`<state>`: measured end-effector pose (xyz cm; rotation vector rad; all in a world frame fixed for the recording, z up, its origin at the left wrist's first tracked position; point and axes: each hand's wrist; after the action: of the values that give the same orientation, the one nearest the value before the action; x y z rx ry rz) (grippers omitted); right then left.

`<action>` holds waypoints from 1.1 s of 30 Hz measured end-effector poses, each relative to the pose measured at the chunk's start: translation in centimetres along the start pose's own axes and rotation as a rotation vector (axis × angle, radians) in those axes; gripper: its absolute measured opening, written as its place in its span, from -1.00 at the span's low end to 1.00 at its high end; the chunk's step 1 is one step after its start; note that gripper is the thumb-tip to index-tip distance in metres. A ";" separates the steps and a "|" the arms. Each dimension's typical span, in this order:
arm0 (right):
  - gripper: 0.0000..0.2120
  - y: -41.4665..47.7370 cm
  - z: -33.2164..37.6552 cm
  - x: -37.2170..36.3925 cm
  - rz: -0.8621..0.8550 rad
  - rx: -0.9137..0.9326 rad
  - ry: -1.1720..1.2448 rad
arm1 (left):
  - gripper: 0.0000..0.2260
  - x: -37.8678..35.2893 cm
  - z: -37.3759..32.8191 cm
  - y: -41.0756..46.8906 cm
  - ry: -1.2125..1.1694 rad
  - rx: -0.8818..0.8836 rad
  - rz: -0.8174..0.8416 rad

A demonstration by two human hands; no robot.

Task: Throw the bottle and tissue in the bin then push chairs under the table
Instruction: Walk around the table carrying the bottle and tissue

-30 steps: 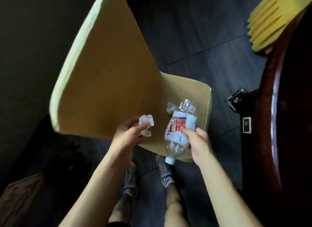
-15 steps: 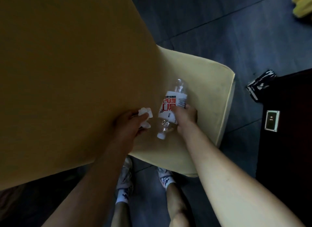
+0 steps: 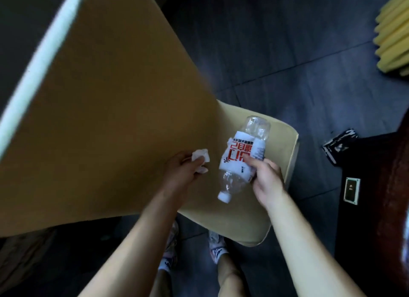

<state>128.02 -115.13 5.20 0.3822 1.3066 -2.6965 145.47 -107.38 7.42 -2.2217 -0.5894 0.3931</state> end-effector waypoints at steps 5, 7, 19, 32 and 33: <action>-0.58 -4.1 0.8 0.8 0.233 -0.012 0.014 | -0.83 -0.9 -0.9 -2.2 -0.026 -0.063 0.052; -0.65 -7.9 3.6 -0.9 0.290 0.038 -0.017 | -0.81 -0.8 -3.7 -6.0 -0.045 -0.139 0.085; -0.66 -24.5 10.5 -17.9 0.468 0.284 -0.209 | -0.66 11.6 -15.0 -23.8 -0.231 -0.487 0.033; -0.72 -27.1 1.9 -42.9 0.471 0.364 -0.167 | -0.72 36.0 -22.6 -23.7 -0.367 -0.598 0.028; -0.72 -27.2 1.5 -44.5 0.470 0.361 -0.159 | -0.72 37.6 -23.4 -23.5 -0.369 -0.595 0.035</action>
<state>164.67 -99.51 38.90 0.4341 0.5892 -2.4786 181.11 -88.25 36.99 -2.7473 -0.9613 0.7311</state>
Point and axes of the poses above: each hand's wrist, its own y-axis towards the middle knuckle, its own x-axis out of the back of the hand, z = x × y, and after that the axes turned 7 degrees about z, right-handed
